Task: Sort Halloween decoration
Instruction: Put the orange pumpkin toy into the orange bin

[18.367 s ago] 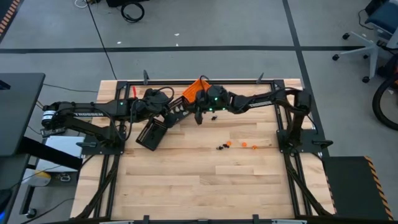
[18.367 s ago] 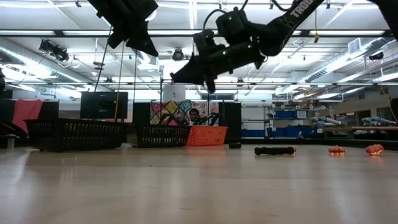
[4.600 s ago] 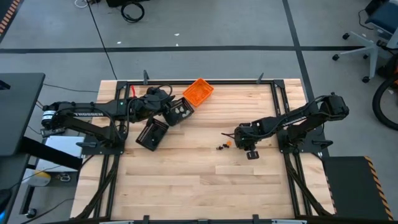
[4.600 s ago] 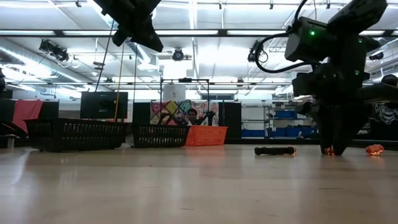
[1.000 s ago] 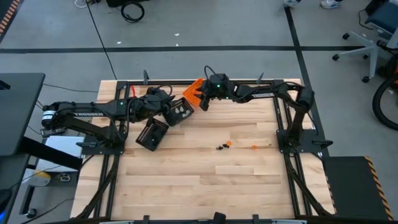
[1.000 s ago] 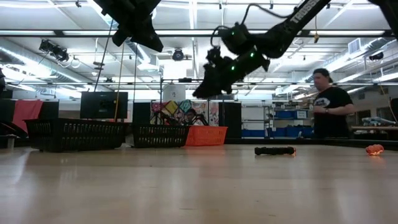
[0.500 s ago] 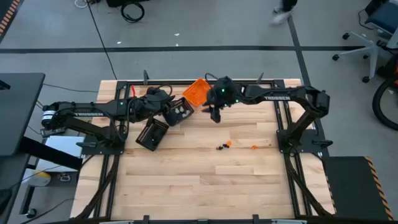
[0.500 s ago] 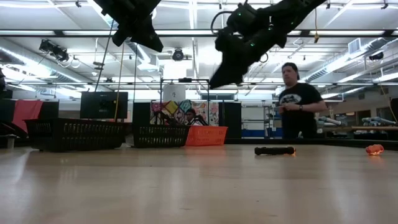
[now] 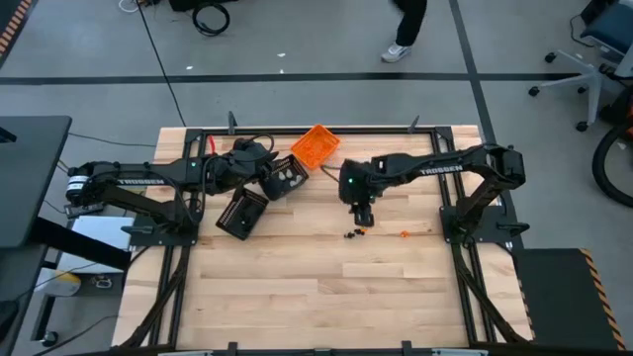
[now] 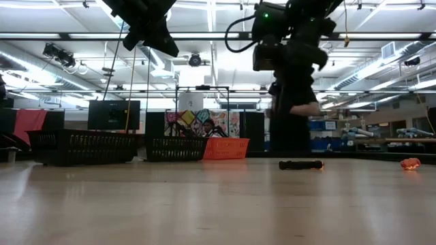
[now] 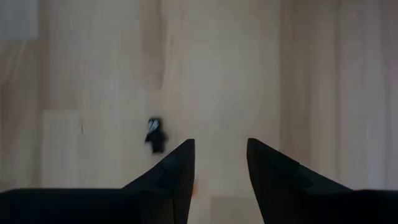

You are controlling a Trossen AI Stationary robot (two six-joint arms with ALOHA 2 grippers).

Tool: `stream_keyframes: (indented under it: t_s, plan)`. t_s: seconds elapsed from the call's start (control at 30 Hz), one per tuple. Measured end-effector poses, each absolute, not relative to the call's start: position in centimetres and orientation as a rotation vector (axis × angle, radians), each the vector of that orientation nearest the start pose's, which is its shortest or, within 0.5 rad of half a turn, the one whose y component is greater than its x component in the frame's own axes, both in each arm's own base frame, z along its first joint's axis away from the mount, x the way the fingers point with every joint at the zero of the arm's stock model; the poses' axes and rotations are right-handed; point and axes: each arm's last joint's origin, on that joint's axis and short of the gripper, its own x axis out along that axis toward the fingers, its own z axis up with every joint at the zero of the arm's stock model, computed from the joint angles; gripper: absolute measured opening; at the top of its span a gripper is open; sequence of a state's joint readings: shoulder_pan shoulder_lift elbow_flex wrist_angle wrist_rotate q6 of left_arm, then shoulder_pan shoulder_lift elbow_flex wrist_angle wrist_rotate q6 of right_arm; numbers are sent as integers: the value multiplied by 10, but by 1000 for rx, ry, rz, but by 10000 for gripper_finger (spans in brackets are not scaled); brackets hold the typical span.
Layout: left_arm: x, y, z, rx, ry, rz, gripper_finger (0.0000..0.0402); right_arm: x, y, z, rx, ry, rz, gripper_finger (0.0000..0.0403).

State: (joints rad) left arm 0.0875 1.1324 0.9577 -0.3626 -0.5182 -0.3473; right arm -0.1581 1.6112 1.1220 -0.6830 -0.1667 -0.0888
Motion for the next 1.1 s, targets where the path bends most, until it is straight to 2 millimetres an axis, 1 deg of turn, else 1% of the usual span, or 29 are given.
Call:
stream_keyframes:
  t_s: [0.1,0.33,0.47,0.57,0.7,0.8,0.93,1.1]
  plan:
    - [237,35,311,-212,423,675,0,306,-33,209,91,1201,71,149]
    - [237,35,311,-212,423,675,0,289,-10,181,83,1310,144,149]
    - [237,35,311,-212,423,675,0,283,0,169,40,1327,158,149]
    - [237,35,311,-212,423,675,0,284,7,164,-7,1294,152,149]
    - [237,35,311,-212,423,675,0,285,11,160,-31,1245,138,150]
    - [237,35,311,-212,424,675,0,284,12,157,-19,1251,127,156]
    - [237,35,311,-212,423,676,0,282,11,156,-20,1270,121,174]
    - [237,35,311,-212,423,675,0,282,10,156,-38,1270,100,208]
